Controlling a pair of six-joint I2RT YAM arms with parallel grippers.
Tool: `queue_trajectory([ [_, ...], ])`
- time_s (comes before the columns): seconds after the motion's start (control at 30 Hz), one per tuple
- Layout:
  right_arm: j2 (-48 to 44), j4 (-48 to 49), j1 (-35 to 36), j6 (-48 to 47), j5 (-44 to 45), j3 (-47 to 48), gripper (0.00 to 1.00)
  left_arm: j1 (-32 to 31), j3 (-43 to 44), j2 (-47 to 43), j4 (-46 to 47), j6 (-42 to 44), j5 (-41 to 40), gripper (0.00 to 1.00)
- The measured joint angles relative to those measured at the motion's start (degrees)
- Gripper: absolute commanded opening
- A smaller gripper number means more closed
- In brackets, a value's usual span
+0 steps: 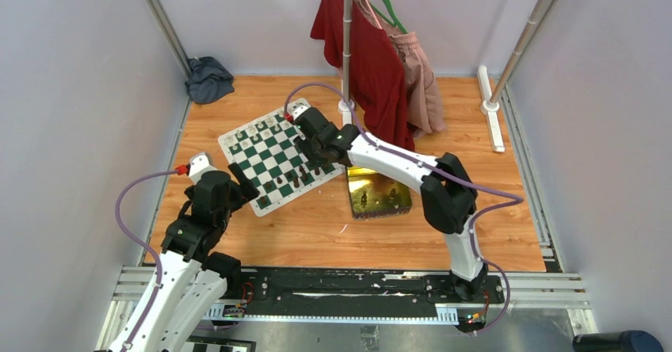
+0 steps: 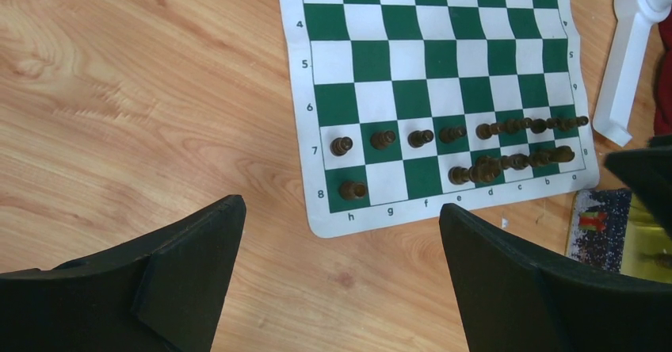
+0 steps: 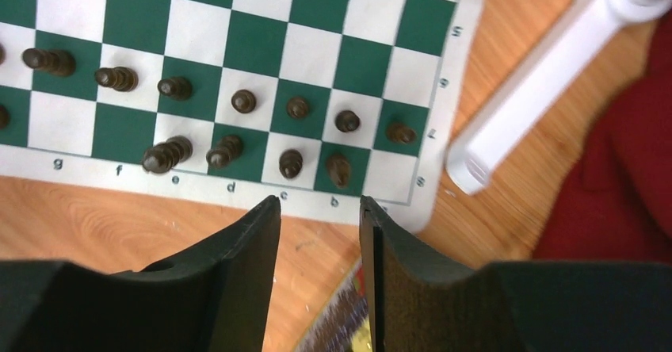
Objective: Set up the chess pieces on the board
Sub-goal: Place the chess piece on the chessboard, then pick up the chess piece from the storage box.
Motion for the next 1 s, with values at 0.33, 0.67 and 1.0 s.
queue_trajectory([
  [0.33,-20.4,0.7,0.1,1.0,6.3,-13.7,0.58,0.0,0.0,-0.4,0.1,0.6,-0.4,1.00],
  [0.67,-38.3,-1.9,0.1,5.9,9.0,-32.8,0.60,0.0,0.0,-0.4,0.1,0.6,-0.7,1.00],
  [1.0,-42.2,-2.4,0.1,15.2,8.0,-41.9,0.59,0.0,0.0,-0.2,0.1,0.8,-0.7,1.00],
])
